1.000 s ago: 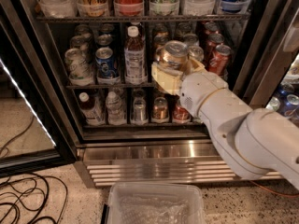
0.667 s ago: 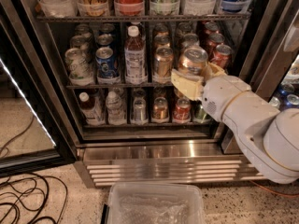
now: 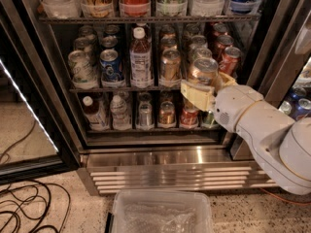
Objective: Pick orange can from middle shelf of fridge
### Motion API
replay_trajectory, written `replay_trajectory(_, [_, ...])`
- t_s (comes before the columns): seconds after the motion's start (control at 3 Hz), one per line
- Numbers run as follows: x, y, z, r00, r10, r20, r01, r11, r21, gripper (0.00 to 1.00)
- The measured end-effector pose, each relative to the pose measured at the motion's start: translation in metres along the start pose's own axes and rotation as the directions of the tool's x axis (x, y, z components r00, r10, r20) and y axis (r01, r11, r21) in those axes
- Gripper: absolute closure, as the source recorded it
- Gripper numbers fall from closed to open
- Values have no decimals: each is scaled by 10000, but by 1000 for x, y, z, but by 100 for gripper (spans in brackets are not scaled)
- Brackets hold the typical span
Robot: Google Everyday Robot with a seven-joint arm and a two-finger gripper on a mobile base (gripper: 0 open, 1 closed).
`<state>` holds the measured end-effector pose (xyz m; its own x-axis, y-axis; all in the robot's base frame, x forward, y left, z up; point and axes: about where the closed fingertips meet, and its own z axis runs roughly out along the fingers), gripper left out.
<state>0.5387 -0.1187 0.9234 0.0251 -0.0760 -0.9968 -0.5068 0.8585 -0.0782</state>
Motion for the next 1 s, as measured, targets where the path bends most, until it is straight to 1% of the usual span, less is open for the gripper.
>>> replay_trajectory(0.33, [-4,3,2,9998,27,-188,-33,9994,-340,100])
replay_trajectory(0.67, [-24,3,-9,9988,130,-465,-168,9965,-824,100])
replay_trajectory(1.0, [-46,13,-35,9996,134,-250,-176,9839,-1779,100])
